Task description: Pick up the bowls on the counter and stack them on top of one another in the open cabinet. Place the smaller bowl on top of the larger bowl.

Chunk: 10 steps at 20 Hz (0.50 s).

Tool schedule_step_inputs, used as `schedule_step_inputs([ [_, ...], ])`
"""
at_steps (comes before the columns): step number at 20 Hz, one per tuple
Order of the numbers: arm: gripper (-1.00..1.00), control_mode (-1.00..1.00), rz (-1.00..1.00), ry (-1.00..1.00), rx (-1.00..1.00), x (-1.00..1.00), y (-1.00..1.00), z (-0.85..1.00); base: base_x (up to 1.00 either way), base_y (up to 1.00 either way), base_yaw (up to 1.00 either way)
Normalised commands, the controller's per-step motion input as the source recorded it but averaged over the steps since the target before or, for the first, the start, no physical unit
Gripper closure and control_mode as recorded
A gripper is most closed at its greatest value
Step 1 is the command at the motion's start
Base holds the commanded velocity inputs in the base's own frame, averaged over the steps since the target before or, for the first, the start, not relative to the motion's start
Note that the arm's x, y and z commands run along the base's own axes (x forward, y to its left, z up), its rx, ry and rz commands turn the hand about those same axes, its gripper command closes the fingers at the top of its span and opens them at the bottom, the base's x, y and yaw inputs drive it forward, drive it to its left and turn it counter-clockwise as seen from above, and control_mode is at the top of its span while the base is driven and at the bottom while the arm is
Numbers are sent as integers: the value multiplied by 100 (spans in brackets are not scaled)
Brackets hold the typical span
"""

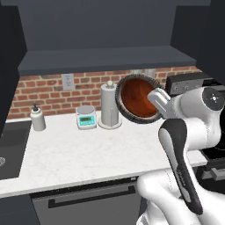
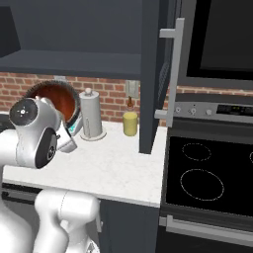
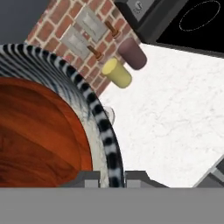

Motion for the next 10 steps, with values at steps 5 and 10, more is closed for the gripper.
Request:
schedule_step_inputs([
  [5, 100, -100, -19, 0, 17, -1, -33, 100, 0, 0, 0],
  [10, 100, -100, -13, 0, 4, 47, 0, 100, 0, 0, 0],
])
